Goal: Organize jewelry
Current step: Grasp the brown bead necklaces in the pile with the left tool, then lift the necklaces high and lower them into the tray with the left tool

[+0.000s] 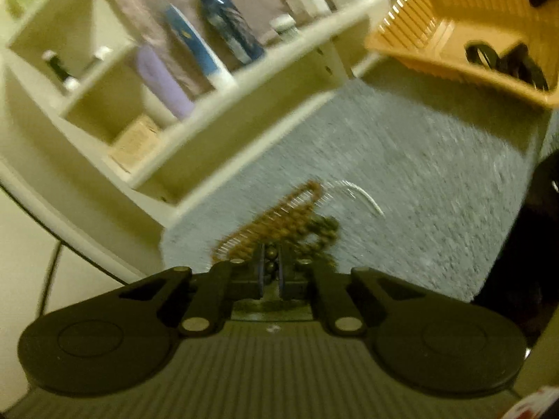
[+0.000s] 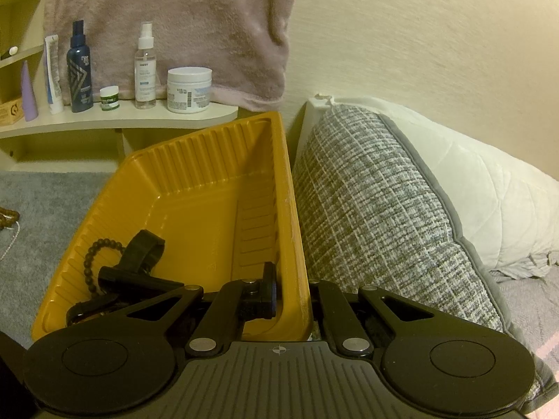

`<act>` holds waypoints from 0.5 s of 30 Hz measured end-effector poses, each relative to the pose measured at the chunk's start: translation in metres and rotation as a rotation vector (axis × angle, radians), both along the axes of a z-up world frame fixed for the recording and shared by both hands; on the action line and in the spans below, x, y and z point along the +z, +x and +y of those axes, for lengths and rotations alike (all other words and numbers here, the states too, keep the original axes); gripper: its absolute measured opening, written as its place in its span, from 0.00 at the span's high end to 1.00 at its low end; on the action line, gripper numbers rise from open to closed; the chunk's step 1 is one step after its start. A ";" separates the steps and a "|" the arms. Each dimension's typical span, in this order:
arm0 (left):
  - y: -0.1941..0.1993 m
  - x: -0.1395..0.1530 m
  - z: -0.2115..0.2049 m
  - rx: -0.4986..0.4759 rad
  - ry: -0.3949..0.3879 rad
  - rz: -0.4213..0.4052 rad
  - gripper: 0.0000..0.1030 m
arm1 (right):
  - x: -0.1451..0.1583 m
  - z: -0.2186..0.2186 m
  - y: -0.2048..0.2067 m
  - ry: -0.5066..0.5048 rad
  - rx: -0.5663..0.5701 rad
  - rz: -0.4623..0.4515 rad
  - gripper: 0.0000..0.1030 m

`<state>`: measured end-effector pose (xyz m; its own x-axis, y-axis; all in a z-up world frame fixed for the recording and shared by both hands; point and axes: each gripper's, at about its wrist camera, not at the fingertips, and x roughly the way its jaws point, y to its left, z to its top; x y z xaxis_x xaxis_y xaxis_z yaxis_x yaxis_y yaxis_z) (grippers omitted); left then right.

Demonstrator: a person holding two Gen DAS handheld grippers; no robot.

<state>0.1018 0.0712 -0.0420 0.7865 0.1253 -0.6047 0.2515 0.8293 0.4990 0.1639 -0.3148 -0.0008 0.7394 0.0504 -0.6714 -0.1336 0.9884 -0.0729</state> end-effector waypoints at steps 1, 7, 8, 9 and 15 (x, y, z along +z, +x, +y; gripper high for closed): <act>-0.001 0.008 0.003 0.004 -0.002 -0.018 0.94 | 0.000 0.000 0.000 0.000 0.000 0.000 0.96; -0.006 0.067 0.021 0.012 -0.025 -0.118 0.94 | 0.002 0.001 -0.001 0.002 0.001 -0.003 0.96; -0.007 0.078 0.023 0.012 -0.028 -0.136 0.94 | 0.002 0.001 -0.001 0.003 0.000 -0.003 0.96; -0.008 0.087 0.025 0.013 -0.030 -0.150 0.94 | 0.002 0.001 -0.001 0.003 0.000 -0.003 0.96; -0.011 0.139 0.030 0.000 -0.023 -0.241 0.94 | 0.002 0.002 -0.001 0.002 0.000 -0.004 0.96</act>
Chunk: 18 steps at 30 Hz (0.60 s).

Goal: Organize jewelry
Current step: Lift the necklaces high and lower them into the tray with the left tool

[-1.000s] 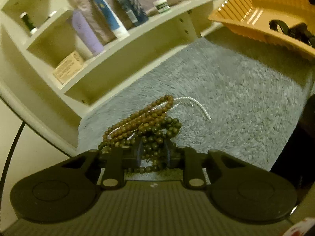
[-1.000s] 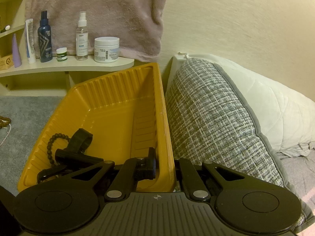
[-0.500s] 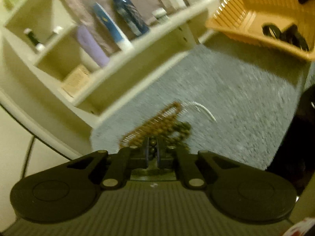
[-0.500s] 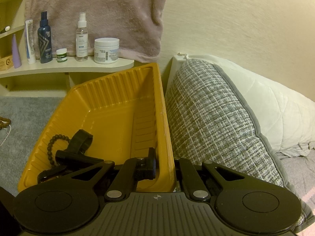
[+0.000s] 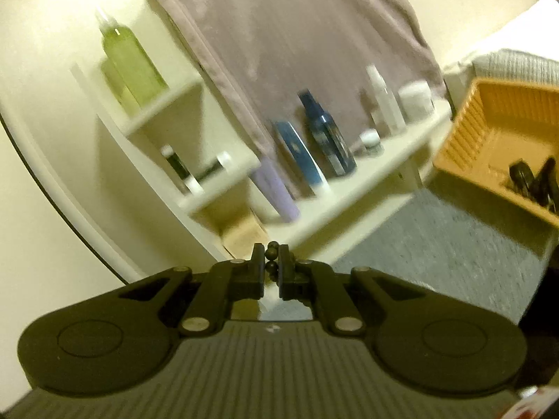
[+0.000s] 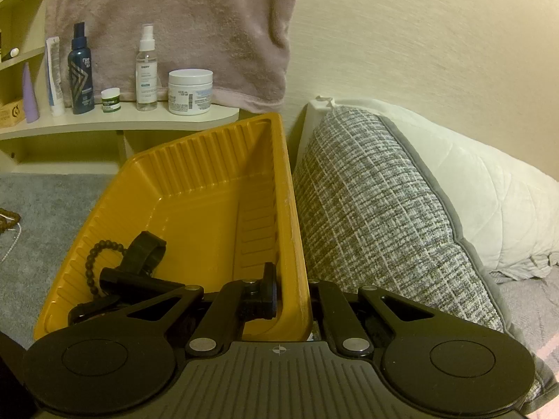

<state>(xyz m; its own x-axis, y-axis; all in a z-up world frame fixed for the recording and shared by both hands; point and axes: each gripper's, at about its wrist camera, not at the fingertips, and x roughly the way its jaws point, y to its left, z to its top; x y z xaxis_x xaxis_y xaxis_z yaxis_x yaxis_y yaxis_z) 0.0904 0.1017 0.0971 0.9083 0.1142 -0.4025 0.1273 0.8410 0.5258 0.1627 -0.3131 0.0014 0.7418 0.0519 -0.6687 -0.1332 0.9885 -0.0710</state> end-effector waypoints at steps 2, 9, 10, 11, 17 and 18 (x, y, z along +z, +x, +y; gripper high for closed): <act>-0.001 0.014 0.001 -0.005 -0.002 -0.025 0.94 | 0.000 0.000 0.000 -0.001 0.002 0.000 0.96; -0.005 0.054 -0.003 -0.030 0.003 -0.100 0.94 | 0.001 0.001 0.001 -0.003 0.004 -0.003 0.96; -0.006 0.059 -0.003 -0.033 0.004 -0.109 0.94 | 0.001 0.002 0.001 -0.003 0.005 -0.004 0.96; -0.006 0.063 -0.004 -0.036 0.005 -0.119 0.94 | 0.002 0.002 0.001 -0.003 0.006 -0.004 0.96; -0.004 0.092 -0.006 -0.065 0.000 -0.156 0.94 | 0.002 0.003 0.002 -0.002 0.008 -0.006 0.96; -0.004 0.096 -0.007 -0.072 -0.003 -0.161 0.94 | 0.002 0.003 0.002 -0.002 0.008 -0.006 0.96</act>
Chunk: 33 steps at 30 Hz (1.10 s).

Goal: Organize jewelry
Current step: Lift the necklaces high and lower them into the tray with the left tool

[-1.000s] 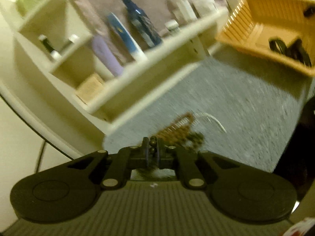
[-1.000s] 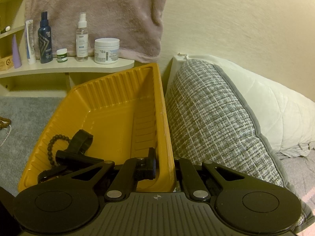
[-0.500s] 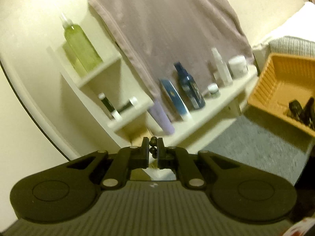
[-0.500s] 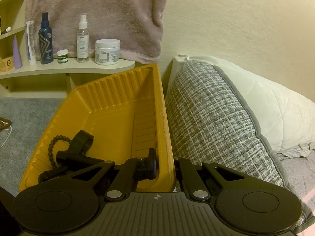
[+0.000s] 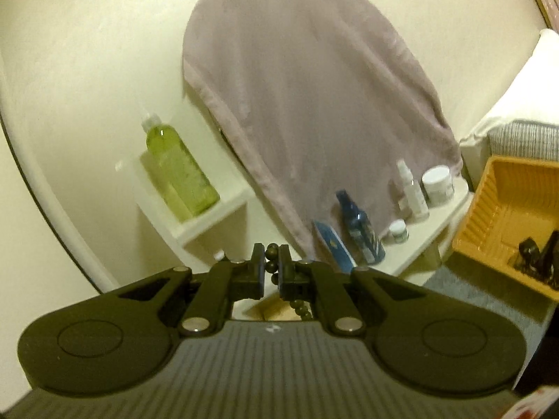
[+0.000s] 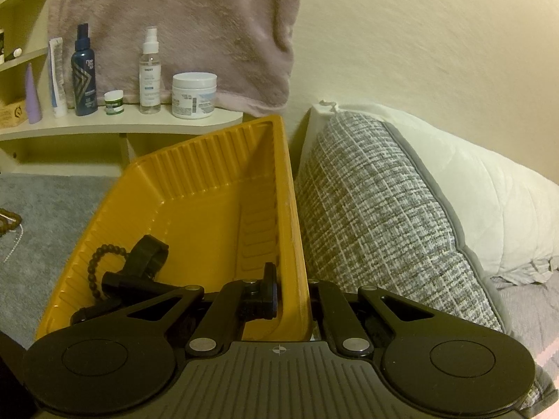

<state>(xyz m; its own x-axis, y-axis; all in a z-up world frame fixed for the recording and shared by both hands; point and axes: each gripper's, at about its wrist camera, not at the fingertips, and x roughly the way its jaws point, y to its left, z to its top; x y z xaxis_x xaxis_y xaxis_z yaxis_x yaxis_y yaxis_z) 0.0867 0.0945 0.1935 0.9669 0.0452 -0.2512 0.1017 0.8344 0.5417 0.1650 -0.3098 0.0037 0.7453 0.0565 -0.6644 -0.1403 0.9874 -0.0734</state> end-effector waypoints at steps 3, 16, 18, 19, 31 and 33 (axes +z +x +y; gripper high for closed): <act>0.001 0.014 -0.004 -0.027 -0.004 -0.014 0.94 | 0.000 0.000 0.000 0.000 0.002 -0.001 0.96; 0.018 0.073 -0.039 -0.182 -0.049 -0.079 0.94 | 0.001 0.000 0.001 0.000 0.005 -0.002 0.96; 0.019 0.081 -0.048 -0.208 -0.058 -0.091 0.94 | 0.001 0.000 0.001 0.000 0.007 -0.003 0.96; 0.020 0.085 -0.052 -0.224 -0.064 -0.097 0.94 | 0.001 0.000 0.000 0.001 0.007 -0.004 0.96; 0.038 0.119 -0.127 -0.458 -0.142 -0.122 0.94 | 0.001 -0.001 0.000 0.001 0.005 0.001 0.96; 0.044 0.118 -0.139 -0.488 -0.143 -0.112 0.94 | 0.000 -0.001 0.000 0.002 0.005 0.001 0.96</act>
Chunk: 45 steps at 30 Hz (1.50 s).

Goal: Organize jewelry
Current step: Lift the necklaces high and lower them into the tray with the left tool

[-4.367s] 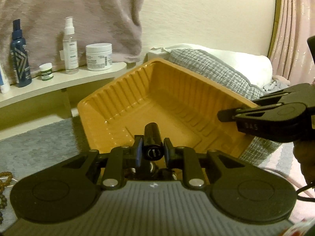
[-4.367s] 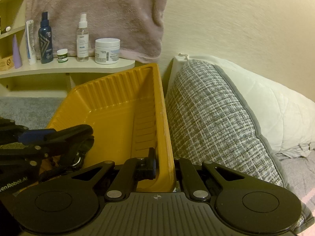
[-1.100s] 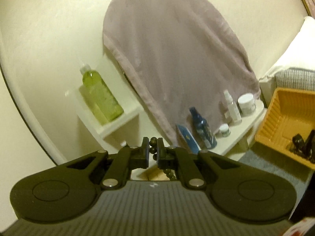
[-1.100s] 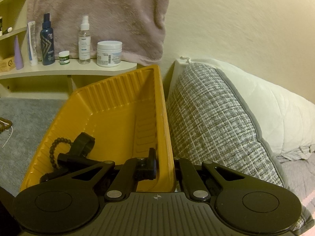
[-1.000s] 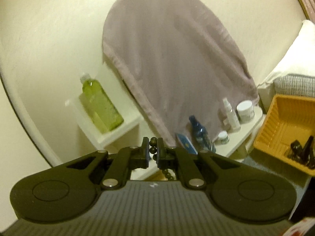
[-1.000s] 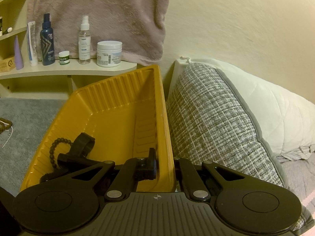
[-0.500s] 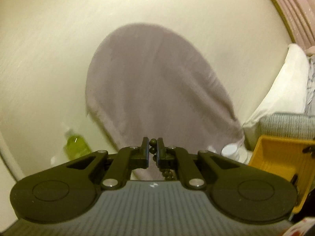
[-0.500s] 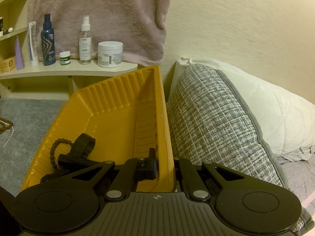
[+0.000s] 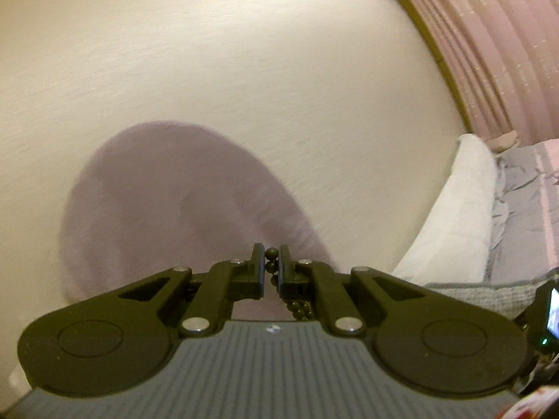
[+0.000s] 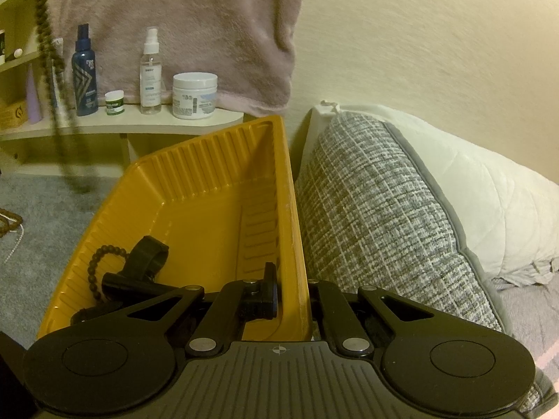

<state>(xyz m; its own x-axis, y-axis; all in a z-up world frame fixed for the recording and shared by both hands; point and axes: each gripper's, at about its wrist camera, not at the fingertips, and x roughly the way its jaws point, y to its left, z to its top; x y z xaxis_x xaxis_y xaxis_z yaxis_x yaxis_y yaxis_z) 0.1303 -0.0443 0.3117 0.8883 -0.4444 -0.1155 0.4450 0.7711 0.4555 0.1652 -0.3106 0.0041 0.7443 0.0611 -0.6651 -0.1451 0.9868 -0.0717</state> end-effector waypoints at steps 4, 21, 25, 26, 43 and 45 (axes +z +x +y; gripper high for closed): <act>0.013 -0.011 -0.024 -0.058 0.018 0.049 0.94 | 0.000 -0.001 0.000 0.001 0.000 0.001 0.96; 0.066 -0.146 -0.096 -0.187 0.196 0.413 0.94 | -0.001 -0.001 0.000 0.004 -0.002 0.007 0.96; 0.076 -0.170 -0.104 -0.198 0.242 0.460 0.94 | -0.001 -0.001 0.000 0.005 -0.002 0.007 0.96; 0.077 -0.175 -0.104 -0.198 0.254 0.464 0.94 | -0.001 -0.001 0.000 0.005 -0.003 0.007 0.96; 0.094 -0.222 -0.109 -0.169 0.269 0.547 0.94 | -0.002 -0.002 -0.001 0.006 -0.002 0.008 0.96; 0.095 -0.225 -0.110 -0.168 0.268 0.551 0.94 | -0.002 -0.002 -0.001 0.006 0.000 0.011 0.96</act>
